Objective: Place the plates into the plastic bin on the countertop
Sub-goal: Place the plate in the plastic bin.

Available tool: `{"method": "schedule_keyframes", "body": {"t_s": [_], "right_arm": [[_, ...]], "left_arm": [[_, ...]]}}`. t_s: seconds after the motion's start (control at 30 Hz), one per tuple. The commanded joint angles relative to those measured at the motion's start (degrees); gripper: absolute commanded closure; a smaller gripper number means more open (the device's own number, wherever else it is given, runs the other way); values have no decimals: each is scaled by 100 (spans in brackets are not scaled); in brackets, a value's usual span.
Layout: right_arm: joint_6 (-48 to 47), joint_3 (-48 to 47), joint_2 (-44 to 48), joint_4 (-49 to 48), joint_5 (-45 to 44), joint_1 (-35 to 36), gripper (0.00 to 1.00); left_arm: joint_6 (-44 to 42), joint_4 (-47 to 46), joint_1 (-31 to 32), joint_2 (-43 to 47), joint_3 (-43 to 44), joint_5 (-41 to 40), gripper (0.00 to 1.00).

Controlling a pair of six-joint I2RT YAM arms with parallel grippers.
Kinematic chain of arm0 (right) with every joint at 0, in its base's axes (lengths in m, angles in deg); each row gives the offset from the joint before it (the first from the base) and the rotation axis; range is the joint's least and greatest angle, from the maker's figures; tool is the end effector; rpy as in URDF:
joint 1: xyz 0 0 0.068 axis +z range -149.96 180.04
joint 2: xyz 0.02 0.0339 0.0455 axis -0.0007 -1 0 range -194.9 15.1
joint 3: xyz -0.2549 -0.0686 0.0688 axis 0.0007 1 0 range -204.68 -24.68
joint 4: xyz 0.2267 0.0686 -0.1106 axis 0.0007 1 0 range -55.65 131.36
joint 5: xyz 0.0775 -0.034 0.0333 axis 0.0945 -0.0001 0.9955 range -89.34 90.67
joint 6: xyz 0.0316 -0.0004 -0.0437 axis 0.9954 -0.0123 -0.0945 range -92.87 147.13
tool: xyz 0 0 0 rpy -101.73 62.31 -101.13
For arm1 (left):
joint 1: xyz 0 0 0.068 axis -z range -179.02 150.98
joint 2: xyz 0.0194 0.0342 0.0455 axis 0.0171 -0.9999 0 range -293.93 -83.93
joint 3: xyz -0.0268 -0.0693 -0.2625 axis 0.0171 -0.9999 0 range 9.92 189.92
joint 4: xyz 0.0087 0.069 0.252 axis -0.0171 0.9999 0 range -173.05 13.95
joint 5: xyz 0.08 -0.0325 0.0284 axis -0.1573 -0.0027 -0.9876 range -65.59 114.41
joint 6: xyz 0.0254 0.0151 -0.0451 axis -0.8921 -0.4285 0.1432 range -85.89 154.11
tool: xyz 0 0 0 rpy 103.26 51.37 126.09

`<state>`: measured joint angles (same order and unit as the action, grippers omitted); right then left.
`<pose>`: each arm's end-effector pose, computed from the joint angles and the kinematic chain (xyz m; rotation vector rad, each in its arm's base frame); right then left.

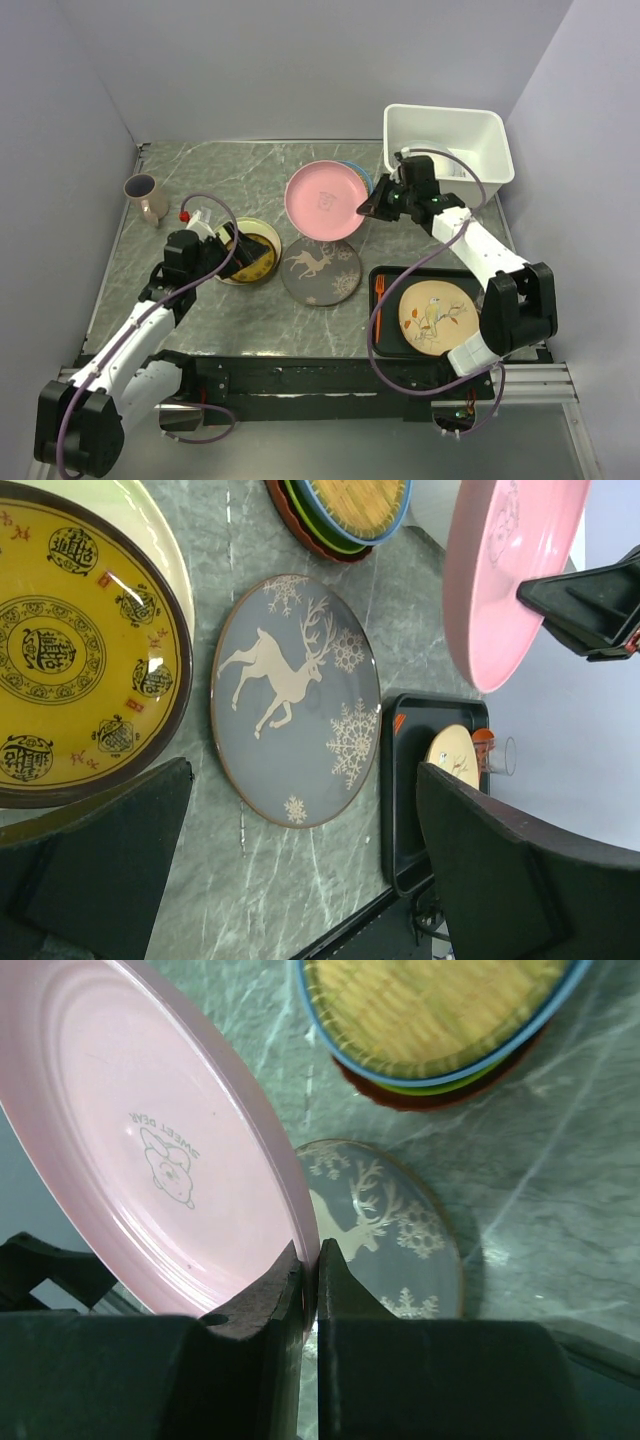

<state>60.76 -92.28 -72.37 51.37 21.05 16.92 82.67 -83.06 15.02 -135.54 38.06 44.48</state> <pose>0.3265 0.1120 0.2859 0.1306 2.3077 0.8652 0.1941 -0.0612 0.2351 -0.3896 2.0745 -1.0317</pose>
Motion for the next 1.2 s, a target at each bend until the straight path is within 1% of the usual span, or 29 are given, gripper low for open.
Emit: {"method": "schedule_keyframes", "body": {"t_s": [0.0,0.33,0.63,0.7,0.73,1.0,1.17], "right_arm": [[-190,-403,282,118,45,-299,100],[-260,-650,291,205,133,-914,100],[-295,-1247,-16,320,361,-1617,100],[-287,-1405,-87,346,405,-1662,100],[-313,-1467,-165,390,440,-1827,100],[-313,-1775,-421,443,502,-2180,100],[-173,-1766,-474,294,546,-2391,100]], "left_arm": [[84,-412,-33,-42,-107,155,1],[93,-535,-33,-261,-204,207,1],[58,-570,-33,-393,-213,207,1],[49,-596,-33,-437,-204,225,1],[31,-588,-33,-481,-204,216,1],[-4,-614,-33,-578,-134,242,1],[-22,-658,-33,-683,-98,295,1]]}}
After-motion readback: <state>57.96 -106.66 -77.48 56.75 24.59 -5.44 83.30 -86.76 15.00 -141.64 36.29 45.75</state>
